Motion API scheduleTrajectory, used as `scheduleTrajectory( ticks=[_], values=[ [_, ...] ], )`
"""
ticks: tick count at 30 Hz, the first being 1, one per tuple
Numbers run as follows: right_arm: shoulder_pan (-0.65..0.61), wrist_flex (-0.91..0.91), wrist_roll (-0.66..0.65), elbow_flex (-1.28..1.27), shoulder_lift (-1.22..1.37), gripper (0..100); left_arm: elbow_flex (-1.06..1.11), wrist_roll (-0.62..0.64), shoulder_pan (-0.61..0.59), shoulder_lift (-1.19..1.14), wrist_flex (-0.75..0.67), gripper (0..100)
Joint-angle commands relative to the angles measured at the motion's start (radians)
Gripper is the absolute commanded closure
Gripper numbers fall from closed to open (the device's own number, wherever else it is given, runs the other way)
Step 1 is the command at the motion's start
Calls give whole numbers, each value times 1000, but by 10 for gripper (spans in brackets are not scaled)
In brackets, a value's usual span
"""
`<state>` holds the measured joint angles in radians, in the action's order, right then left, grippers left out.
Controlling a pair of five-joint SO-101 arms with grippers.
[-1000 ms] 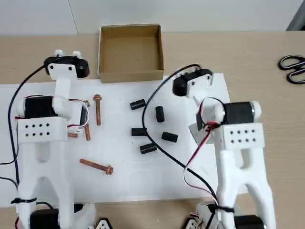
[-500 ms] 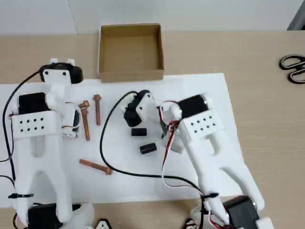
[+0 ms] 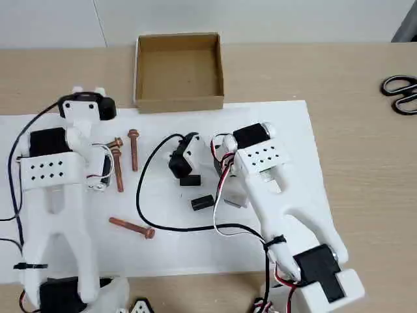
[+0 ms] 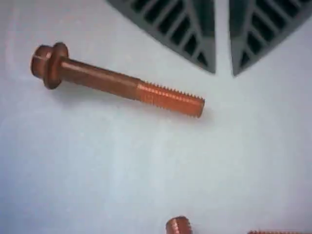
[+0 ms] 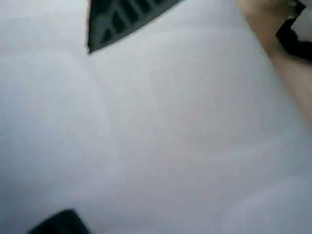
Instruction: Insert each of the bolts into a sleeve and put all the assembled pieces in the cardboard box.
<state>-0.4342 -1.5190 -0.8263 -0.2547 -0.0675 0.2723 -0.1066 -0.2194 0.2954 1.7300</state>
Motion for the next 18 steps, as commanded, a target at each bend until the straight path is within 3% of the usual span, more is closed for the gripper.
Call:
scheduleTrajectory(
  ticks=[1, 10, 18],
  values=[
    [12, 68, -23, 41, 12, 850, 1, -6, -5, 6, 8, 989],
    [71, 173, -91, 48, 134, 850, -1, -6, -5, 2, -5, 989],
    [53, 237, -103, 46, 186, 850, -1, -5, -2, 0, -6, 989]
  ],
)
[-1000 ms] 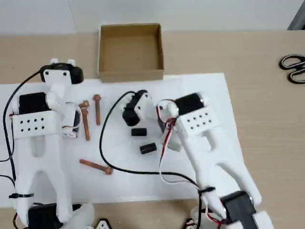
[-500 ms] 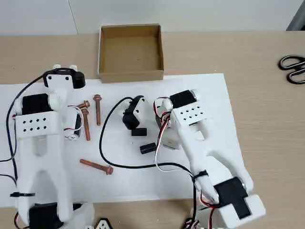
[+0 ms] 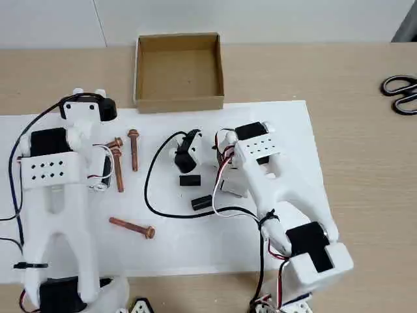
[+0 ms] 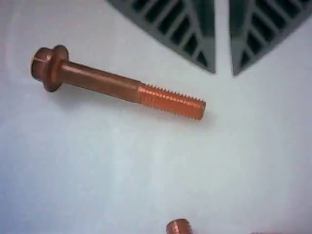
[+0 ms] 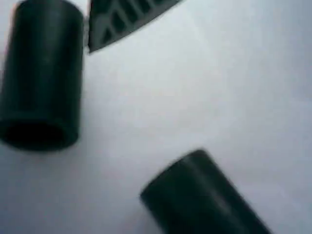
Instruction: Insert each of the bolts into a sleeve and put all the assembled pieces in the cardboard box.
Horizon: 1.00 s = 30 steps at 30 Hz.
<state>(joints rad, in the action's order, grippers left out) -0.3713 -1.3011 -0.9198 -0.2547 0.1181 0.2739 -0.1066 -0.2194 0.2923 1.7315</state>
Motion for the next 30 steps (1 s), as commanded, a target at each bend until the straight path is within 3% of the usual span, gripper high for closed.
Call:
scheduleTrajectory(
  ticks=[1, 8, 20, 30],
  values=[
    [-19, 19, -8, 46, 5, 850, -2, -5, -2, 3, -8, 989],
    [-79, 45, 20, 41, 13, 851, -2, -6, -2, 3, -9, 989],
    [-77, 90, 35, 46, 127, 885, 1, -26, -3, 3, -9, 989],
    [15, 62, 28, 46, 127, 883, 1, -37, -5, 3, -9, 989]
  ],
)
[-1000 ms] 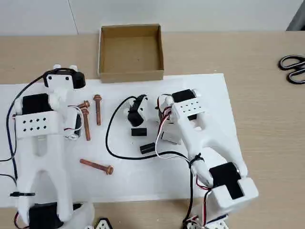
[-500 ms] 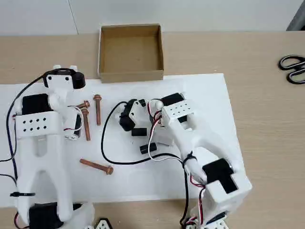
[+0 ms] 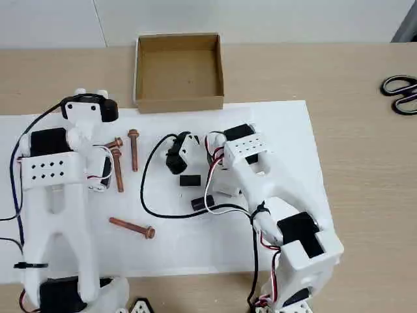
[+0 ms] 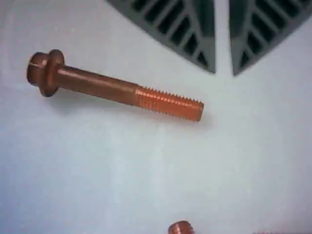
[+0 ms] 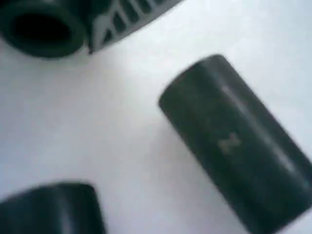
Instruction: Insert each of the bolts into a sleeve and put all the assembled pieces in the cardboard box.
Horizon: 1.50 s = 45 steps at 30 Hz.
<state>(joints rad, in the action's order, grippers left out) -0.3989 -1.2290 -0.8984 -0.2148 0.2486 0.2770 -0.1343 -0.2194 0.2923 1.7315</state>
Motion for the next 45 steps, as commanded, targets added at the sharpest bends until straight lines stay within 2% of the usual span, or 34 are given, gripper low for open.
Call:
scheduleTrajectory(
  ticks=[1, 16, 21, 28, 40, 45],
  values=[
    [44, -18, 6, 6, -4, 883, -2, -9, -5, 3, -9, 989],
    [71, -88, 8, 5, -21, 881, -2, -9, -5, 2, -8, 989],
    [88, -97, 5, 2, -82, 824, -2, -9, -5, 2, -8, 989],
    [91, -122, 5, 0, -87, 829, -1, -9, -5, 2, -8, 989],
    [85, -25, 6, -18, 2, 831, 58, -9, -5, 3, -9, 989],
    [84, 2, 6, -17, 25, 890, 58, -9, -5, 3, -21, 989]
  ],
)
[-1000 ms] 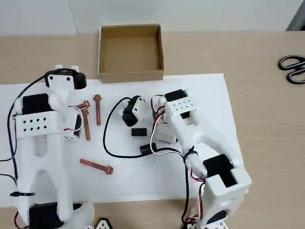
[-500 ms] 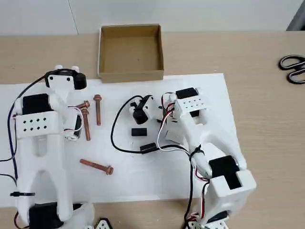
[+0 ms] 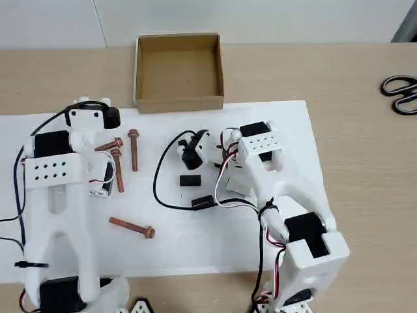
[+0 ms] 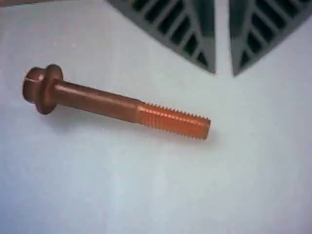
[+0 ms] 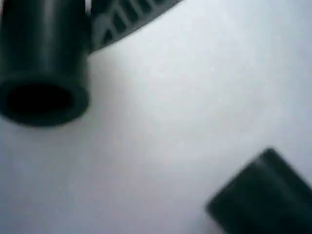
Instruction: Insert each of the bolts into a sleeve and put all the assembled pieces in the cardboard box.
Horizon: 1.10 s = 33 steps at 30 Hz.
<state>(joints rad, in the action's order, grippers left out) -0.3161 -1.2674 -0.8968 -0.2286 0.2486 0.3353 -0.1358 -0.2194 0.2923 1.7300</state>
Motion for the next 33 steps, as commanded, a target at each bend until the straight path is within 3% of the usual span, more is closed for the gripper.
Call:
scheduleTrajectory(
  ticks=[1, 12, 18, 27, 33],
  values=[
    [1, 44, 5, -3, 25, 901, -1, -8, -5, 3, -20, 989],
    [1, 28, 12, 23, 16, 988, -1, -5, -5, 3, -35, 991],
    [5, -117, 51, 195, 15, 988, -1, -5, -2, 3, -35, 992],
    [10, -409, 204, 549, 15, 988, -5, -2, 0, 9, -35, 992],
    [131, -464, 344, 571, 15, 990, -2, 2, -3, 0, -29, 990]
  ],
)
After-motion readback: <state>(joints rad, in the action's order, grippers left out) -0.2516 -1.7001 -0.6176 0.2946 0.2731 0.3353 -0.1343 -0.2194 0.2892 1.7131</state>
